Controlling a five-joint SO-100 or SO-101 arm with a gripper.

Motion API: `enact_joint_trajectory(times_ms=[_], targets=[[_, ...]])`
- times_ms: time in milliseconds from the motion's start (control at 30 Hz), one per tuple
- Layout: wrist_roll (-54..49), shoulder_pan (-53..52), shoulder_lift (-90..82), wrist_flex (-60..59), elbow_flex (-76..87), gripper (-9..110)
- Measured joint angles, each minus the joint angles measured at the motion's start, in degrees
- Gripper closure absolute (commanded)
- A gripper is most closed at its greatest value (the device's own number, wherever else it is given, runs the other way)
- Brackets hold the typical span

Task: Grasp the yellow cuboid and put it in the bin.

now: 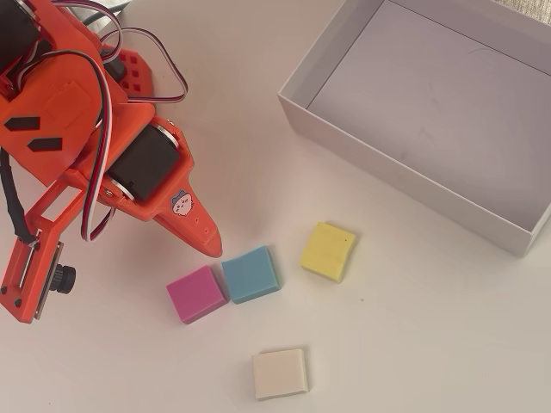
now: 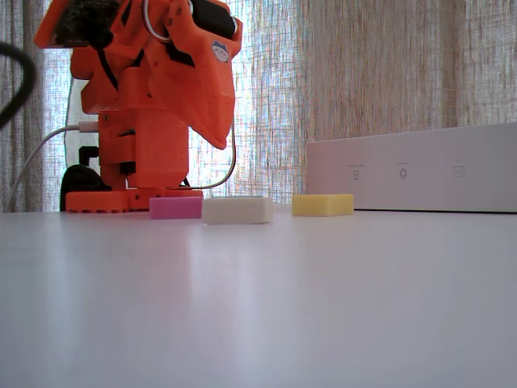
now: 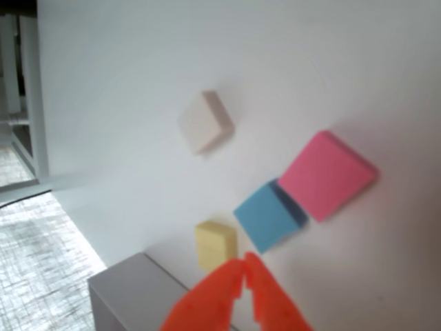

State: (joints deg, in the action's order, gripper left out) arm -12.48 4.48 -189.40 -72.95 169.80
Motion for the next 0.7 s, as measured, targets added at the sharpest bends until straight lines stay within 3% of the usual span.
enact_joint_trajectory(times_ms=[233, 533, 700], targets=[[0.0, 0.09, 0.0, 0.0, 0.0, 106], [-2.02, 2.9, 3.16, 0.26, -0.53, 84], [-2.81, 5.8, 12.04, 1.41, -8.96, 72]])
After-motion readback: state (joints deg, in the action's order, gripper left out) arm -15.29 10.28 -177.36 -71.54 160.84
